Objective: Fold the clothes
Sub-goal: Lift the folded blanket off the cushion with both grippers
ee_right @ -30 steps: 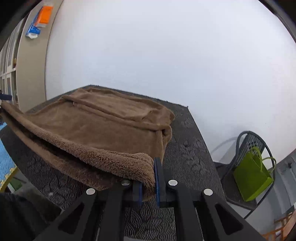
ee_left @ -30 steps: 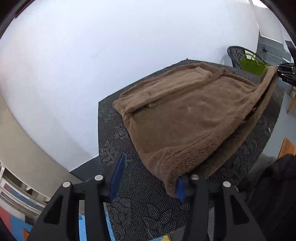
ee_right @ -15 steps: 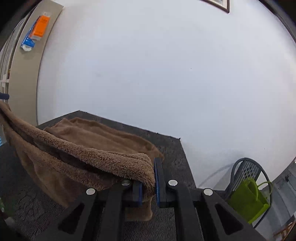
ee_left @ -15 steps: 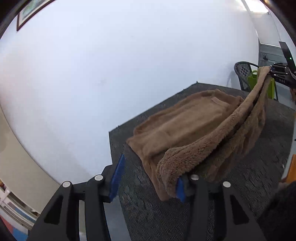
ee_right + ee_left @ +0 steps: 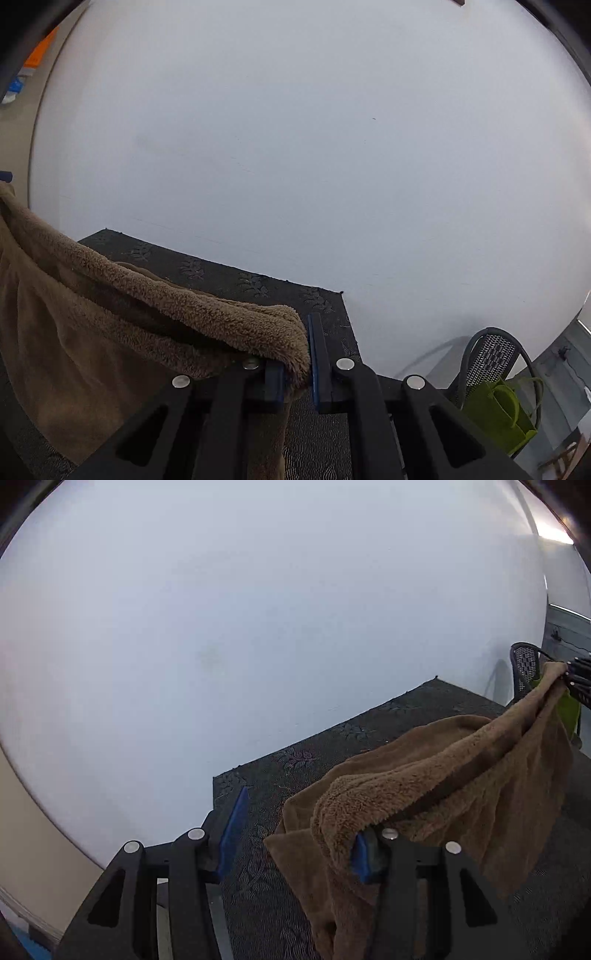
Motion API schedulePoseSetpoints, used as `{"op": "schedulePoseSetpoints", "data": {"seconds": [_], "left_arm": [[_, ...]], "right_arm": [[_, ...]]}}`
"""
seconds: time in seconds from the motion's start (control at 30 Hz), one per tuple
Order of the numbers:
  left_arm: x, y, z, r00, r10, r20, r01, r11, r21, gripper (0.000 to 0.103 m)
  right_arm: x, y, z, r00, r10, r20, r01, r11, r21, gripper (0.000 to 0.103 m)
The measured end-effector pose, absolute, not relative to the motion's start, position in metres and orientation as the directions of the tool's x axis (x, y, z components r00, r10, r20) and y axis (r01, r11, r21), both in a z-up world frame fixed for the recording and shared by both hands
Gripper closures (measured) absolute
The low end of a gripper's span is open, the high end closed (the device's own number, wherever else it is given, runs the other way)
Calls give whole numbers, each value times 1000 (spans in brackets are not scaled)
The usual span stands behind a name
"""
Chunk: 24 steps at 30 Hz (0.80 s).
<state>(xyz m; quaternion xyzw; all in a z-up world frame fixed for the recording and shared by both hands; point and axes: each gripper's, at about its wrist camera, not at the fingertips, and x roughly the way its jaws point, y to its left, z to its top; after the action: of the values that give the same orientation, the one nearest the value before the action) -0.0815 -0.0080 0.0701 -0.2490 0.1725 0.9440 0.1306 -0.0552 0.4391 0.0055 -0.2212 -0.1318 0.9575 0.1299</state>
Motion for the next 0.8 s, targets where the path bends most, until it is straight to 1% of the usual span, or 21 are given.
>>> {"op": "schedulePoseSetpoints", "data": {"seconds": [0.13, 0.2, 0.3, 0.53, 0.73, 0.8], "left_arm": [[-137, -1, 47, -816, 131, -563, -326, -909, 261, 46], [-164, 2, 35, -802, 116, -586, -321, -911, 259, 44], [-203, 6, 16, -780, 92, -619, -312, -915, 257, 41], [-269, 13, -43, -708, 24, -706, -302, -914, 271, 37], [-302, 19, -92, -641, -78, -764, -285, -900, 331, 27], [-307, 22, -102, -632, -112, -767, -277, -892, 358, 18]], "right_arm": [[-106, 449, -1, -847, 329, -417, -202, -926, -320, 93], [-132, 453, -8, -834, 339, -435, -207, -923, -324, 93], [-167, 461, -24, -809, 350, -472, -210, -923, -324, 93], [-239, 478, -70, -739, 361, -569, -205, -925, -320, 93], [-279, 482, -110, -653, 345, -675, -166, -934, -316, 93], [-290, 481, -120, -616, 337, -712, -148, -938, -315, 92]]}}
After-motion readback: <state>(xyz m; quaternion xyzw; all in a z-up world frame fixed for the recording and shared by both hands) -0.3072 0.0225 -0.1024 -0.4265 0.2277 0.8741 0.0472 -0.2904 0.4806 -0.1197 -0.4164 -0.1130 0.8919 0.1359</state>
